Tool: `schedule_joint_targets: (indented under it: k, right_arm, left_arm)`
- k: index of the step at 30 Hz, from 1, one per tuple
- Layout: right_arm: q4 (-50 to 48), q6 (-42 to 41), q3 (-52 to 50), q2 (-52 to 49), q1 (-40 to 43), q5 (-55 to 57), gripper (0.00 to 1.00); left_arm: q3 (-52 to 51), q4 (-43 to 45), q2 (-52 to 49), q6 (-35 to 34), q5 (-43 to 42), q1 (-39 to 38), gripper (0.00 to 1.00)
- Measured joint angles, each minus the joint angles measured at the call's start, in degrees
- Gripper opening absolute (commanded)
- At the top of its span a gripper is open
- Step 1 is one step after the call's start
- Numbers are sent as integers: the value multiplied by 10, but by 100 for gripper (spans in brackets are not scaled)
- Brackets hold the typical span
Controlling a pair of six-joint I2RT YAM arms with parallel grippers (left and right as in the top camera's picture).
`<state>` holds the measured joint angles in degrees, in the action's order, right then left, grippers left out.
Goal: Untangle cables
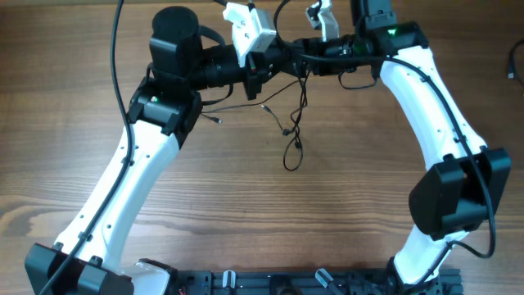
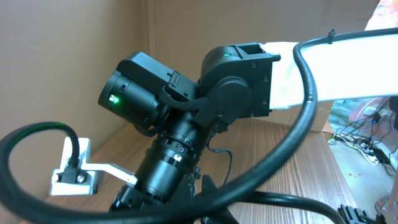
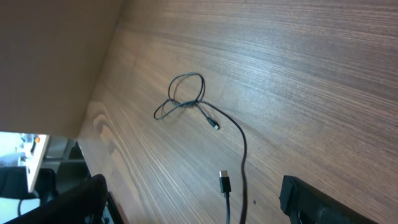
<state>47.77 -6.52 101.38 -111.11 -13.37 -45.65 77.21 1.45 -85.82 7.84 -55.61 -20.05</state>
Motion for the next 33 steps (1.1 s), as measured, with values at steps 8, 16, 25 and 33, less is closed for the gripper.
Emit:
schedule_joint_targets:
  k: [8,16,25,33]
  right_arm:
    - [-7,-28,0,-28,0,-22,48]
    - [-7,-78,0,-28,2,66,4]
    - [-4,-82,0,-28,55,92,5]
    - [19,-71,0,-28,101,104,4]
  left_arm:
    - [0,-2,0,0,0,3,4]
    - [0,-2,0,0,2,3,4]
    - [0,-24,0,0,20,26,4]
    - [0,-28,0,0,24,45,4]
